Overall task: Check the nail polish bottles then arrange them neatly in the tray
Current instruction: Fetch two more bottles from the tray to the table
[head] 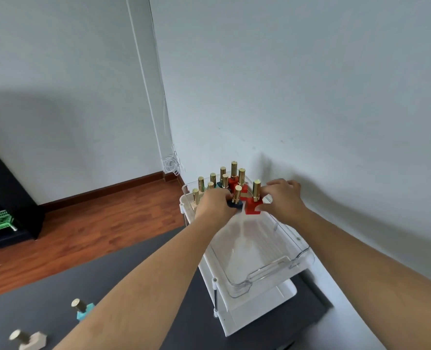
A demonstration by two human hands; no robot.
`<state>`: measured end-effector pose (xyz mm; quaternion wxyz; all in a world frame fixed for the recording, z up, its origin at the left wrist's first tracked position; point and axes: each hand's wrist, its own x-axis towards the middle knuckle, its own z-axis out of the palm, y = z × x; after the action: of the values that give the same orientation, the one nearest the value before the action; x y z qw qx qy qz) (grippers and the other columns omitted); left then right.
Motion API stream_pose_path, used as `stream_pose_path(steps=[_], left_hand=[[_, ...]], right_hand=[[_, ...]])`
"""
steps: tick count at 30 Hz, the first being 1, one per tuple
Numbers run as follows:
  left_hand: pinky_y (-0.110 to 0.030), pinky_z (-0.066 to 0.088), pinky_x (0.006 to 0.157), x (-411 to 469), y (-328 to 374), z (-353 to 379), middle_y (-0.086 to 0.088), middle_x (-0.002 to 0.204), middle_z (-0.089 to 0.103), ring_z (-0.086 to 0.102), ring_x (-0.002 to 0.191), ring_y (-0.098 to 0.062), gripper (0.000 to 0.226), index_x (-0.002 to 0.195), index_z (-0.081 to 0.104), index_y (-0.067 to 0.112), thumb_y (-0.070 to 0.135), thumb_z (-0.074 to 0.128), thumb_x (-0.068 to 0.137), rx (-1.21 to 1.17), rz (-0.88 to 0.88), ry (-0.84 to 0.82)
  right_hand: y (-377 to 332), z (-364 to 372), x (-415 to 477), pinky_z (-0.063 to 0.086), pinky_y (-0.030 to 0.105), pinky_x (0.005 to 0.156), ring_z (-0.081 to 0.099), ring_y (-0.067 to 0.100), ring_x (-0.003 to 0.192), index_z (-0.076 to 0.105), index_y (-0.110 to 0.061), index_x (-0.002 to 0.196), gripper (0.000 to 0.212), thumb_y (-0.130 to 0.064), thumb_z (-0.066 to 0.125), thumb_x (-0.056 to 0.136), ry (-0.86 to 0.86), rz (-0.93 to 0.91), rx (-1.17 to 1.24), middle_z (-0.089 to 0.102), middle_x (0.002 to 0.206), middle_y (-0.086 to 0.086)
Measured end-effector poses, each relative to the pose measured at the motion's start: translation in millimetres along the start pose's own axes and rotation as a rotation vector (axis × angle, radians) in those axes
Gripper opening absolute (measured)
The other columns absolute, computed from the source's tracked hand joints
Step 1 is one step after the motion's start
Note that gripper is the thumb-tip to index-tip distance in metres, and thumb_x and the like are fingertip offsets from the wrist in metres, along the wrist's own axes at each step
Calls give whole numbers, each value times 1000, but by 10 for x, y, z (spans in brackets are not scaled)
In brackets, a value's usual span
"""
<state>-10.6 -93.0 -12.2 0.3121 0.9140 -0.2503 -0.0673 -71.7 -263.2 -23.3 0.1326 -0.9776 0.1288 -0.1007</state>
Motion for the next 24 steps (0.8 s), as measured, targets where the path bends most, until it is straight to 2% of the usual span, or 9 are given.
stream_pose_path(steps=[4,9,11,13,14,16,19,24], left_hand=[[-29,51,76,-257,-188,-469,0,91,72,63,83,-18,19,92,72,19,22,72,73,-49,63,179],[-16,40,59,-638,-670,-1007,7,78,69,58,67,-9,16,87,72,22,20,73,71,-107,10,331],[-14,38,57,-830,-982,-1157,9,77,67,56,65,-6,19,88,72,24,22,75,70,-85,-63,359],[-19,39,55,-1042,-1353,-1223,7,79,67,55,65,-6,18,87,71,25,21,75,70,-76,-152,359],[-21,40,56,-1147,-1538,-1215,6,80,67,56,67,-8,17,87,71,25,20,74,70,-72,-191,354],[-22,41,58,-1334,-1866,-1136,7,80,67,59,73,-12,15,85,71,24,17,73,72,-81,-256,340],[-22,42,60,-1606,-2260,-895,10,83,66,59,74,-13,14,85,70,25,18,73,73,-122,-355,321],[-24,41,63,-1898,-2584,-359,11,80,59,53,67,-14,14,88,69,24,16,70,76,-149,-416,232]], right_hand=[[-315,-221,23,17,41,98,45,15,117,67,-27,82,17,-35,76,70,130,-52,84,64,103,-4],[-1081,-221,5,28,30,71,56,24,89,69,-20,82,17,-23,78,67,119,-160,271,58,71,-5],[-1502,-76,-59,33,28,67,59,22,83,72,-16,91,25,-22,79,67,56,-198,371,67,82,2],[-1904,174,-164,44,28,72,60,19,86,70,-15,95,29,-23,79,68,1,-233,422,71,96,4],[-2069,323,-225,45,25,71,59,16,85,70,-17,95,28,-23,78,69,-16,-245,442,70,98,1],[-2307,614,-355,38,16,68,54,10,83,69,-21,96,26,-20,77,71,-49,-252,487,68,99,-3],[-2456,1075,-523,38,22,79,58,12,93,69,-19,98,27,-16,75,72,-144,-203,536,69,105,0],[-2297,1674,-764,46,31,85,62,23,97,67,-17,104,32,-16,75,74,-271,-55,434,69,108,6]])
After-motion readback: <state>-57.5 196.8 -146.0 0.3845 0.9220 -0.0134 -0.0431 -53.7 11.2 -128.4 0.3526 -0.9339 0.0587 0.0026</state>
